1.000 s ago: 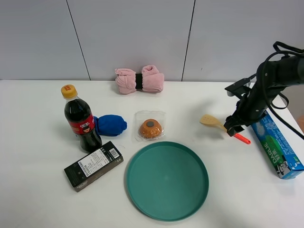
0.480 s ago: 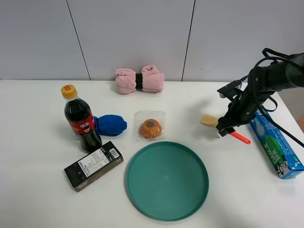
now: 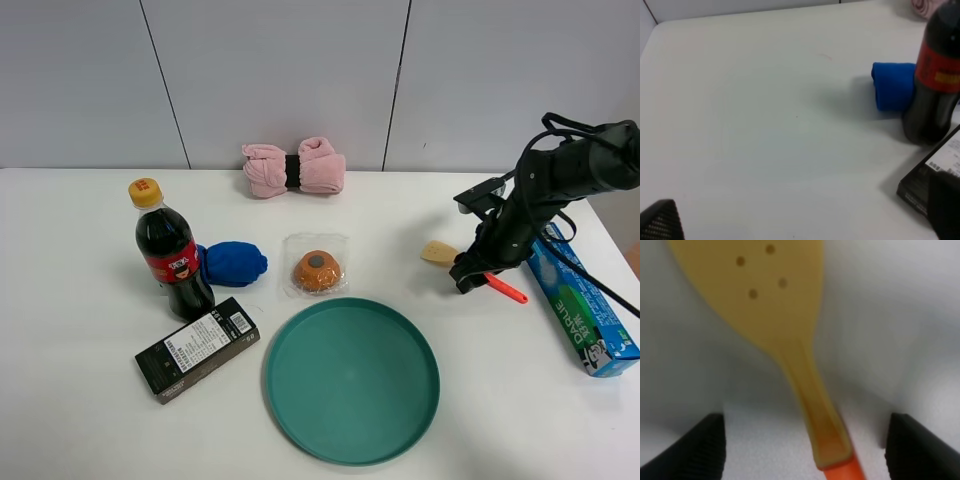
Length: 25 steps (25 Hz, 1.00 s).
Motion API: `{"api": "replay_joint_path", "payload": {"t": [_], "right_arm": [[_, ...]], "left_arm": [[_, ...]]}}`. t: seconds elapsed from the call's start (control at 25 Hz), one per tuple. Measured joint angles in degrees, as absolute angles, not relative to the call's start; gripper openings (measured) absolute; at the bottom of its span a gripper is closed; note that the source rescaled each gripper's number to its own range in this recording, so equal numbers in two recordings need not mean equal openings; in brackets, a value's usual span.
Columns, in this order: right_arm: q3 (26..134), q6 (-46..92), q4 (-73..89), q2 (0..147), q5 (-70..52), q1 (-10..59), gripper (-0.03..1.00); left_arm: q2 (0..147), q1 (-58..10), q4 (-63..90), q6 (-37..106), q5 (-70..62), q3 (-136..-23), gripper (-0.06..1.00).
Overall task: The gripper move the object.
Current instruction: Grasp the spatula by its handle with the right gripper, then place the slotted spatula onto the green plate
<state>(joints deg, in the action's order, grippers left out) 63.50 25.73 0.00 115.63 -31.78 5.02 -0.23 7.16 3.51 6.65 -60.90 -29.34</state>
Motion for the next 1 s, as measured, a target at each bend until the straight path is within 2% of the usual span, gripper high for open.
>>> {"api": "replay_joint_path", "payload": {"t": [0.24,0.4,0.6,0.72,1.0], "right_arm": [[63.50,24.36,0.34,115.72,-31.78,5.02,0.39],[63.50,22.93,0.34,115.72,-31.78,5.08,0.31],[63.50,22.88,0.34,115.72,-31.78,5.20,0.09],[63.50,22.88,0.34,115.79,-31.73,5.20,0.06],[63.50,22.88,0.34,115.79,-31.73,5.20,0.05]], "left_arm": [[-0.23,7.16,3.56,6.65,-60.90,-29.34,1.00],[-0.23,7.16,3.56,6.65,-60.90,-29.34,1.00],[-0.23,7.16,3.56,6.65,-60.90,-29.34,1.00],[-0.23,7.16,3.56,6.65,-60.90,-29.34,1.00],[-0.23,7.16,3.56,6.65,-60.90,-29.34,1.00]]}}
